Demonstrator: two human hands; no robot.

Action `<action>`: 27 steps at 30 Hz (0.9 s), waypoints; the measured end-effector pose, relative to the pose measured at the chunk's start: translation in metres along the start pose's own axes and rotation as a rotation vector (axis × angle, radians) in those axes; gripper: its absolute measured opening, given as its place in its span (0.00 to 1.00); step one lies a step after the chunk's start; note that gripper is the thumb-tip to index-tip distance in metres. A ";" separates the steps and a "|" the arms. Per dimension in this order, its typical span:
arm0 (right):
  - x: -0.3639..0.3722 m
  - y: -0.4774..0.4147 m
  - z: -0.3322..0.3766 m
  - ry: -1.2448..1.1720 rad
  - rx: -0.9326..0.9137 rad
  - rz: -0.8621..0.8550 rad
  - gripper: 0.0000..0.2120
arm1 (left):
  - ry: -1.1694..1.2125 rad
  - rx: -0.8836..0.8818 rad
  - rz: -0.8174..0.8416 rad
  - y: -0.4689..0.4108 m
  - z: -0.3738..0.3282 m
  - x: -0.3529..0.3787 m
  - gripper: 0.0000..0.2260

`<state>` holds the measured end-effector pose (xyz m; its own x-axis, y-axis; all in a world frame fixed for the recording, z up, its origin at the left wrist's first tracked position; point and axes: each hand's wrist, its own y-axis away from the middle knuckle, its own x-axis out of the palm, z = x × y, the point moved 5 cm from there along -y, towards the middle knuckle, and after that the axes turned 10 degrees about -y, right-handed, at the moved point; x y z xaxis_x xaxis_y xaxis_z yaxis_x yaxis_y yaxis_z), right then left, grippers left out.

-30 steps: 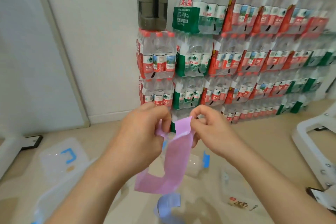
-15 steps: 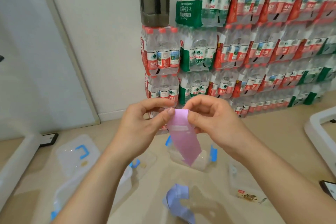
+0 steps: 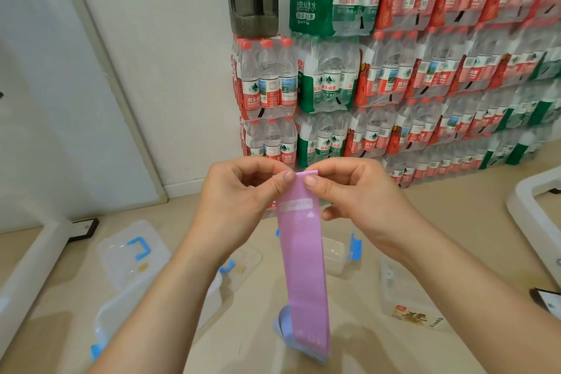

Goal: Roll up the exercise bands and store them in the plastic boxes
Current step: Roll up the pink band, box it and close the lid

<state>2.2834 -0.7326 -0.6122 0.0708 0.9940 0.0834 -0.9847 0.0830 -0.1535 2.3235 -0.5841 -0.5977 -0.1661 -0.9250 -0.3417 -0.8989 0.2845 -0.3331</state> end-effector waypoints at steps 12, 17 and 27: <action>0.009 0.001 -0.008 -0.029 0.036 0.086 0.05 | -0.101 0.037 -0.022 0.002 0.000 -0.002 0.03; 0.009 0.003 -0.029 0.124 0.232 0.250 0.07 | 0.124 -0.046 -0.163 -0.002 0.006 -0.014 0.05; -0.055 0.004 -0.030 0.442 0.467 0.228 0.08 | 0.146 -0.352 -0.605 -0.004 0.066 -0.105 0.08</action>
<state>2.2805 -0.7845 -0.6469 -0.1859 0.9270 -0.3256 -0.9411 -0.0728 0.3301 2.3716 -0.4717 -0.6187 0.3723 -0.9263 -0.0573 -0.9242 -0.3643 -0.1149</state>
